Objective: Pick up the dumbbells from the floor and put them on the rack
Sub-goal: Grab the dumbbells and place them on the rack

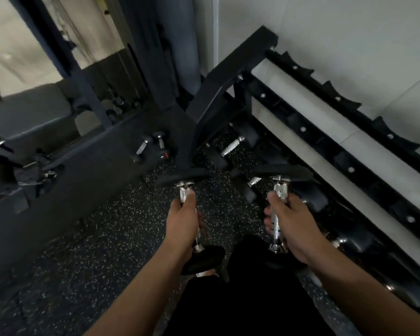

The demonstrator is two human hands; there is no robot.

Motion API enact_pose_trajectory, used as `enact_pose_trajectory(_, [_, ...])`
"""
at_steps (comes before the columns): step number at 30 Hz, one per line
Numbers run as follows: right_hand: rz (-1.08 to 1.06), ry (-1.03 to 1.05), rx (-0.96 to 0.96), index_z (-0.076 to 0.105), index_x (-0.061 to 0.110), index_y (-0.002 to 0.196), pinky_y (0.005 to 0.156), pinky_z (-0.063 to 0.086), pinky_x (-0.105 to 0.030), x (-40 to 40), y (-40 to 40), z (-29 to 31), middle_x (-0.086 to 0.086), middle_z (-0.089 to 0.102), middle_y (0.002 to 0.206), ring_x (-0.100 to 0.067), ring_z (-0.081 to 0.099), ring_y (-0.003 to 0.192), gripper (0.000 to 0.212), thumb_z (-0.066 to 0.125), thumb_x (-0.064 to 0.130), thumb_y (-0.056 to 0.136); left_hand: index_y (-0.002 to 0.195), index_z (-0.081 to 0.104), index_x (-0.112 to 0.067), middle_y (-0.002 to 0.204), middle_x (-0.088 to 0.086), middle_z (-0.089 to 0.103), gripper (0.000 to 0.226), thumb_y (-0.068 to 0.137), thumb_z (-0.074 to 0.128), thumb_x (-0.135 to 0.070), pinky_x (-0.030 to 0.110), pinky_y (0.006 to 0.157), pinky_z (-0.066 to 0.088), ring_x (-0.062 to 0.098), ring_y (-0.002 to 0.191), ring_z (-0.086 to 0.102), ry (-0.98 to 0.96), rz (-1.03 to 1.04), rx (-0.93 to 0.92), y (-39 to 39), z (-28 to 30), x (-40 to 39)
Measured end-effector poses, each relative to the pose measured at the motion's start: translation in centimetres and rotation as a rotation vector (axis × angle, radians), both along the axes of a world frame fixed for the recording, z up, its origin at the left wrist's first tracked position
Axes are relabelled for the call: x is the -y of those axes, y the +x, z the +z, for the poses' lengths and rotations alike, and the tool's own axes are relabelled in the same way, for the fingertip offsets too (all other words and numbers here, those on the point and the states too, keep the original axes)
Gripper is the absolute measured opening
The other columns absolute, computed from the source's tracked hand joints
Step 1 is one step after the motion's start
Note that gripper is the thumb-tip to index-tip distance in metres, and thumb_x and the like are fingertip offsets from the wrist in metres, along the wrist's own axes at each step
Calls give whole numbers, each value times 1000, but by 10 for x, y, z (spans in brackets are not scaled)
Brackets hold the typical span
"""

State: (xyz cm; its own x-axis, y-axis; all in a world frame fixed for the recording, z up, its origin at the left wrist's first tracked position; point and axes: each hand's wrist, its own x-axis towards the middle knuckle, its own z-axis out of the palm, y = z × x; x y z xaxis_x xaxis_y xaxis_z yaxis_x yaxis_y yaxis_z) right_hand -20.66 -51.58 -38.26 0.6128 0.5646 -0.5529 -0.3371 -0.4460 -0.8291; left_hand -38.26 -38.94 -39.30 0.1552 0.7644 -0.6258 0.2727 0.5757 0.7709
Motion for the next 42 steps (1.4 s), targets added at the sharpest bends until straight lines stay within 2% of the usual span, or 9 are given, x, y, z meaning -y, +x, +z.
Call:
enact_pose_trajectory(7, [-122,7,-3,61,16,102,49,53,-26,-60,43,-1,1,68,71,-10,64,55,26,59,42,97,104,55,-17,74,9,59,34,96,49,-50,28,45,45,18,56,53,-12,-98,-5,62,1,-81])
enact_pose_trajectory(13, [-263,-33,-37,60,14,99,48,49,-30,-117,118,-14,-1,67,66,-17,61,53,30,60,43,96,97,56,-12,75,11,58,34,95,51,-45,35,57,44,22,62,54,18,-226,-64,156,-1,-147])
enact_pose_trajectory(17, [-308,-78,6,61,15,98,58,56,-46,-141,157,-13,-5,69,71,-24,66,59,32,61,47,93,97,59,-12,71,10,59,32,96,52,-43,29,47,46,18,54,54,14,-299,-70,212,-3,-179])
enact_pose_trajectory(21, [-359,-158,39,62,16,100,74,58,-57,-157,195,-6,-14,71,91,-34,72,80,34,60,49,92,94,56,-12,68,9,53,29,95,52,-41,26,40,37,15,46,47,-63,-425,-44,268,-5,-208])
enact_pose_trajectory(25, [-465,-159,16,63,9,96,59,55,-42,-170,228,-7,-24,67,80,-29,65,64,34,63,43,92,94,57,-12,58,3,58,32,90,56,-44,26,38,37,16,43,49,-98,-539,-62,319,-19,-241])
enact_pose_trajectory(27, [-525,-165,4,62,6,95,53,51,-37,-181,244,-11,-16,64,72,-24,60,58,35,65,40,92,97,61,-11,62,4,61,37,89,58,-47,28,40,42,17,47,54,-131,-607,-53,345,-26,-257])
enact_pose_trajectory(32, [-687,-208,-57,65,15,101,59,56,-38,-194,276,-23,-10,73,80,-24,69,65,27,70,38,88,106,63,-13,74,5,60,46,89,53,-54,27,49,41,16,54,55,-212,-759,-67,402,-35,-289])
enact_pose_trajectory(39, [-805,-202,-27,64,13,90,52,51,-34,-208,321,-38,-2,68,67,-21,65,60,23,68,35,85,98,62,-17,75,6,58,54,89,44,-67,34,64,42,20,67,54,-255,-891,-79,485,-48,-318])
enact_pose_trajectory(42, [-830,-209,-43,63,16,93,51,50,-32,-210,336,-44,1,67,66,-22,68,61,29,70,39,78,94,62,-19,73,6,56,55,90,39,-69,33,62,42,20,64,53,-258,-927,-62,515,-55,-325])
